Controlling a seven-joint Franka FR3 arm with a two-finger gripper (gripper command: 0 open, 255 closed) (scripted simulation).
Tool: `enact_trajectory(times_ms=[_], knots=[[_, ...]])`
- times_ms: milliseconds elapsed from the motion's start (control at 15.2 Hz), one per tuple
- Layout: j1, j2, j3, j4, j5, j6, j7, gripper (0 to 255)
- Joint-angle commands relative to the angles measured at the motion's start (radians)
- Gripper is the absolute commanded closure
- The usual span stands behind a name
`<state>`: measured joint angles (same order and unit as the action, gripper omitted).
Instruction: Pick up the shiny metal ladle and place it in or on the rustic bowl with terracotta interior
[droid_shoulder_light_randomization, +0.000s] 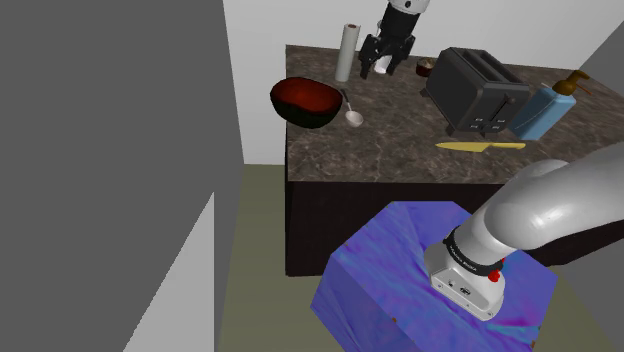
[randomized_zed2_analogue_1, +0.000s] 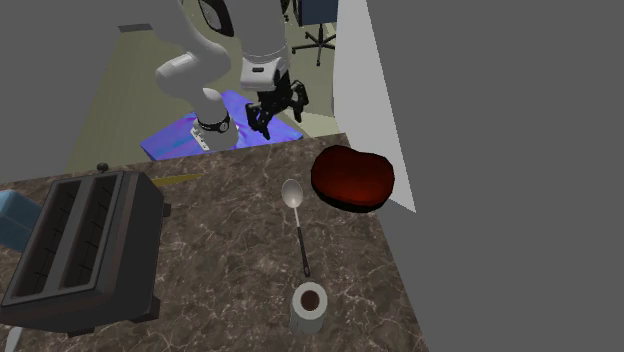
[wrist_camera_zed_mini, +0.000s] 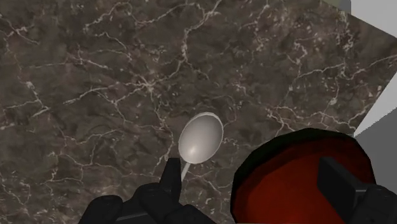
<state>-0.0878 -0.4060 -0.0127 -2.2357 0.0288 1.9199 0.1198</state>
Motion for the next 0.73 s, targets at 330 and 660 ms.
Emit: enact_trajectory(times_ms=[330, 660], knots=[[-0.037, 0.239, -0.029, 0.080, 0.036, 0.131, 0.085, 0], [-0.064, 0.410, -0.058, 0.162, 0.074, 0.197, 0.127, 0]])
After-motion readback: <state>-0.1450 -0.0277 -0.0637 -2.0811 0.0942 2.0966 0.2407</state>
